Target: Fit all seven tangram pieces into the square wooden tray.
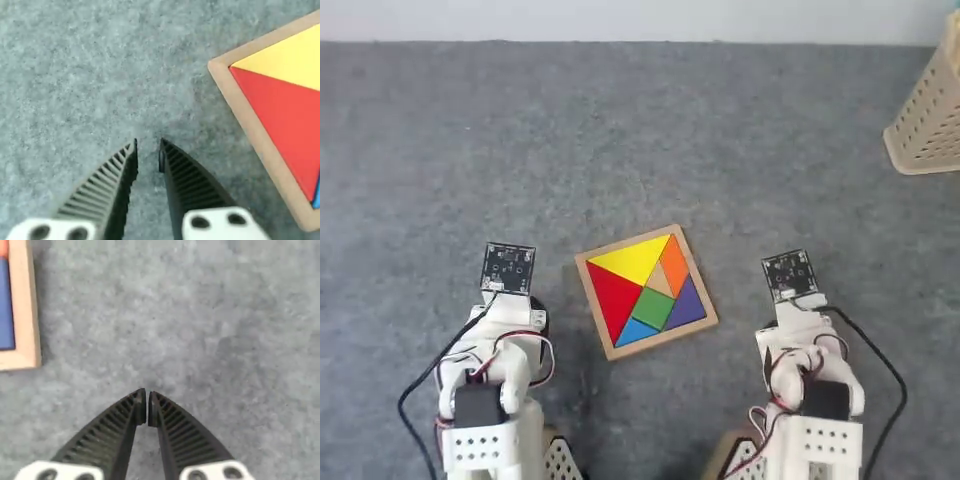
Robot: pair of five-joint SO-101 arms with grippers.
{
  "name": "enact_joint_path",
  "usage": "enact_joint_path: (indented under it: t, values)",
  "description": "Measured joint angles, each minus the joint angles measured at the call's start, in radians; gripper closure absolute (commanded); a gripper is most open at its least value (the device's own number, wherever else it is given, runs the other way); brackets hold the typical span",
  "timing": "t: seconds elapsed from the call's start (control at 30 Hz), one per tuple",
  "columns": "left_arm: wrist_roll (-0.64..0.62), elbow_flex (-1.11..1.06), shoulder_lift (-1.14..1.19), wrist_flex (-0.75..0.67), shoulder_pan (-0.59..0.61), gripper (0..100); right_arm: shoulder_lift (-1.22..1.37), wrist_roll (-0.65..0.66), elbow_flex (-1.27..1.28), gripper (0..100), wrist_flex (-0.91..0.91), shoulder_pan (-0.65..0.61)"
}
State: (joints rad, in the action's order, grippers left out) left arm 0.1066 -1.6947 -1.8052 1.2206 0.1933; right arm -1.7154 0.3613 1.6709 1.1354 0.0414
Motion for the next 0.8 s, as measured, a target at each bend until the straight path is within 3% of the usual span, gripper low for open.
enact_joint_path:
  t: [0.8]
  values:
    - [0.0, 0.0, 0.0, 0.0, 0.0, 93, -0.087, 0.002, -0.006, 98.9, 0.041, 0.0]
